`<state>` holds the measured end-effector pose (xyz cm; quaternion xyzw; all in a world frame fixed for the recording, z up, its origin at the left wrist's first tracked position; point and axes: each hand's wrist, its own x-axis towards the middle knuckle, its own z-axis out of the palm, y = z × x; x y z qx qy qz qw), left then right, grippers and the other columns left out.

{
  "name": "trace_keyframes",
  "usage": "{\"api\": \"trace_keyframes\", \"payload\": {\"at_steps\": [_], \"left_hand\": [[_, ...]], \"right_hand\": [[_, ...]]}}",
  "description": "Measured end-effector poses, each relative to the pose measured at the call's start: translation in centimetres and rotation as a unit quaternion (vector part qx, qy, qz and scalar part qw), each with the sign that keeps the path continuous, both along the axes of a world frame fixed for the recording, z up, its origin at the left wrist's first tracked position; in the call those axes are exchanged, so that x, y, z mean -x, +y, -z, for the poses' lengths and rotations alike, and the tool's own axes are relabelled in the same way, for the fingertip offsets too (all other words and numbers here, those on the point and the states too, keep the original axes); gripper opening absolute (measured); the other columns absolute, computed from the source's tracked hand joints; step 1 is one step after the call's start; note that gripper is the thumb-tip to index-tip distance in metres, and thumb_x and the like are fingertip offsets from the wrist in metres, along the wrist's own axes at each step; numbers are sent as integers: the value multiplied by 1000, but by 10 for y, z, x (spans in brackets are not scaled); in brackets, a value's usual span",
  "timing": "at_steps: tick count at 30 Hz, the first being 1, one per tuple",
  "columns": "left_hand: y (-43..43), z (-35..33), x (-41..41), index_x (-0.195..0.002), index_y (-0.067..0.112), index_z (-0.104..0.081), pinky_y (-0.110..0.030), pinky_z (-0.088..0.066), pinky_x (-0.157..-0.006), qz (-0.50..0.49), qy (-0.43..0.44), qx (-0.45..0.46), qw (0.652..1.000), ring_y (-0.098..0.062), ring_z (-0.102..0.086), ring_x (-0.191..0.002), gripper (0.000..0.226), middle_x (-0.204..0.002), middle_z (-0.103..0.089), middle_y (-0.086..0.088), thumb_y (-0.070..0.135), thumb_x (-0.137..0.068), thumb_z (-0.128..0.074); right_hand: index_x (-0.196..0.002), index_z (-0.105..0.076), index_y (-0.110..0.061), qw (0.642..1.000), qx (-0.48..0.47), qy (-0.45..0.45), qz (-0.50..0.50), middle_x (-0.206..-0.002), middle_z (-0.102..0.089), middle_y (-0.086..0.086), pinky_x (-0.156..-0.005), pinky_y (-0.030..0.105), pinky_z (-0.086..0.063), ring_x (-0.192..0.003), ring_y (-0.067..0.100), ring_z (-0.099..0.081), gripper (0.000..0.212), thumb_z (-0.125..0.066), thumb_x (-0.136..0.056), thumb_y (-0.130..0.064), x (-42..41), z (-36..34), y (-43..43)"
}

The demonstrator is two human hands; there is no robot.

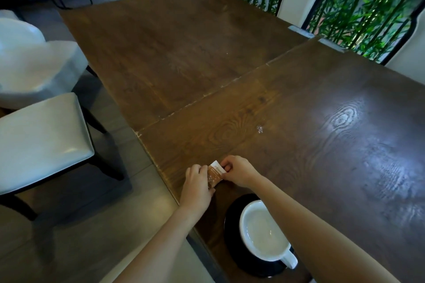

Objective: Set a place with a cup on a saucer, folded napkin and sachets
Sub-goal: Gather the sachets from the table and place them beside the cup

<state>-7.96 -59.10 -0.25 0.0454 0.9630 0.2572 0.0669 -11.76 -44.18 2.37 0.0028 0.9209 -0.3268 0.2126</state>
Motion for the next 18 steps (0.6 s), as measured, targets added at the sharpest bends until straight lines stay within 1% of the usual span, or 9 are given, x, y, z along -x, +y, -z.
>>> {"api": "trace_keyframes", "payload": {"at_steps": [2,4,7,10,14,15,16,17,18], "left_hand": [[-1,-1,-1,-135,14,-41,-26,-39,-99,5,1,3,1000,-16,-36,-123,63,-130,-45,0,23,-81,-70],[-3,-3,-2,-140,13,-35,-28,-37,-103,11,-4,6,1000,-17,-34,-126,69,-133,-44,-1,24,-82,-70],[-8,-7,-1,-145,12,-27,-31,-34,-106,30,-30,6,999,-19,-32,-129,77,-138,-40,-3,26,-82,-69],[-14,-17,3,-146,13,-22,-34,-33,-107,63,-60,19,996,-21,-30,-131,83,-141,-38,-5,28,-81,-70],[-22,-42,17,-147,13,-19,-41,-32,-110,119,-119,67,984,-27,-26,-135,87,-144,-34,-9,32,-80,-70],[-23,-49,20,-148,14,-17,-42,-32,-110,131,-132,79,979,-28,-26,-135,87,-145,-33,-9,33,-80,-70],[-22,-56,23,-148,15,-16,-43,-32,-110,140,-140,95,976,-29,-26,-136,88,-146,-33,-10,34,-81,-69],[-21,-64,27,-148,15,-16,-43,-32,-110,143,-147,108,973,-29,-26,-136,87,-147,-32,-10,35,-81,-68],[-19,-72,30,-148,14,-17,-43,-31,-110,148,-142,116,972,-30,-25,-137,85,-148,-31,-10,36,-82,-67]], "right_hand": [[-114,-61,-9,1000,-5,-3,7,-107,-65,8,-74,23,-46,-91,16,-59,34,-67,-81,-18,0,1,-2],[-116,-60,-10,1000,-15,-7,13,-111,-63,8,-73,21,-44,-94,17,-59,37,-67,-81,-19,0,2,-3],[-121,-55,-12,999,-29,-20,20,-118,-57,8,-78,23,-43,-101,19,-57,42,-66,-82,-23,-2,1,-2],[-123,-53,-11,998,-49,-40,28,-120,-56,10,-79,24,-42,-104,21,-56,46,-66,-82,-25,-6,-5,1],[-126,-51,-10,994,-77,-69,44,-127,-54,10,-93,32,-45,-115,25,-51,46,-64,-84,-25,-15,-24,16],[-126,-51,-9,993,-88,-71,43,-127,-55,11,-94,34,-45,-116,26,-52,46,-63,-85,-25,-17,-29,22],[-126,-51,-7,991,-102,-79,42,-123,-56,12,-91,34,-47,-113,27,-54,46,-63,-85,-25,-20,-36,28],[-122,-53,-6,989,-106,-89,45,-114,-58,13,-83,34,-48,-104,28,-57,42,-63,-86,-25,-21,-45,36],[-113,-57,-6,989,-108,-91,40,-101,-57,12,-73,32,-48,-92,27,-58,33,-63,-86,-25,-23,-54,44]]}}
